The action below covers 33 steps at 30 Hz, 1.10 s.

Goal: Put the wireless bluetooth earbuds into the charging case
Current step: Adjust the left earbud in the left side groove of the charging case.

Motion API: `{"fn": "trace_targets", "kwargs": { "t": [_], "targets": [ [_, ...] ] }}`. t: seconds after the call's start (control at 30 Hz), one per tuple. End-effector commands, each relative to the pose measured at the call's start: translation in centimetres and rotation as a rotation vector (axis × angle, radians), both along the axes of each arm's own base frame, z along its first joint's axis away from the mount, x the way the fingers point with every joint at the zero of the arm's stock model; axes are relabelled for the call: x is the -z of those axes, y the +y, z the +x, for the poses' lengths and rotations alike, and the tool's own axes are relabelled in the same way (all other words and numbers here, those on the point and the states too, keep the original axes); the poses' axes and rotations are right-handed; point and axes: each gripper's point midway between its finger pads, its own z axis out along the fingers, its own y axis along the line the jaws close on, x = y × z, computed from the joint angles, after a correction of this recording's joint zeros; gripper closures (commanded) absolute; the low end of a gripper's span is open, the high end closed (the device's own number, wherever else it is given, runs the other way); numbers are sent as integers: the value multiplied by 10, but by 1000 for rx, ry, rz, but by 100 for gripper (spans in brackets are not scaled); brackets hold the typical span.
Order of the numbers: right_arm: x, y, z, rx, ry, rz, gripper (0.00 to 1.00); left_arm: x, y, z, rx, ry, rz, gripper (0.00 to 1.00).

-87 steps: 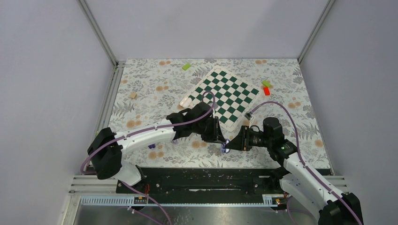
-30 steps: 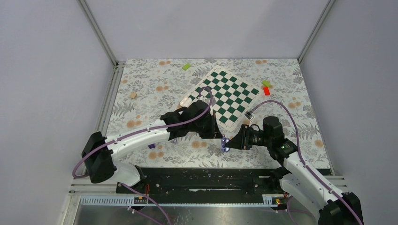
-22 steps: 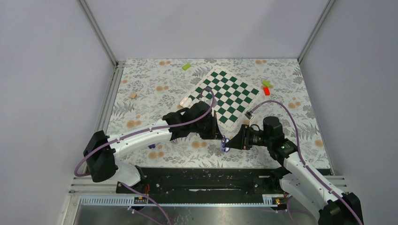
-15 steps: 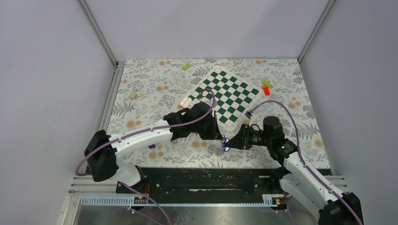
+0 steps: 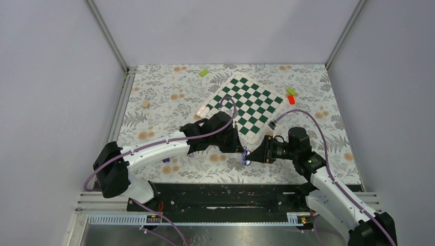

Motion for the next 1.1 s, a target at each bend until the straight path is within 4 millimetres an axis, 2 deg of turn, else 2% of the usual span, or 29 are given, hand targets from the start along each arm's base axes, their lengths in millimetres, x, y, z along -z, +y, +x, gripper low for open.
{"fn": "trace_targets", "kwargs": {
  "t": [0.0,0.27,0.47,0.87,1.07],
  "targets": [
    [-36,6,6,-20,-101,64,100,0,-5,3,4,-35,-1,100],
    [-35,7,6,-20,-99,63,100,-2,-5,2,5,-42,-4,100],
    [-34,6,6,-16,-99,61,100,-11,-1,6,-18,-76,-16,100],
    [-41,7,6,-26,-108,72,100,-2,-6,3,7,-46,3,100],
    [-34,6,6,-20,-99,59,100,-11,-4,6,-5,-67,-4,97]
  ]
}}
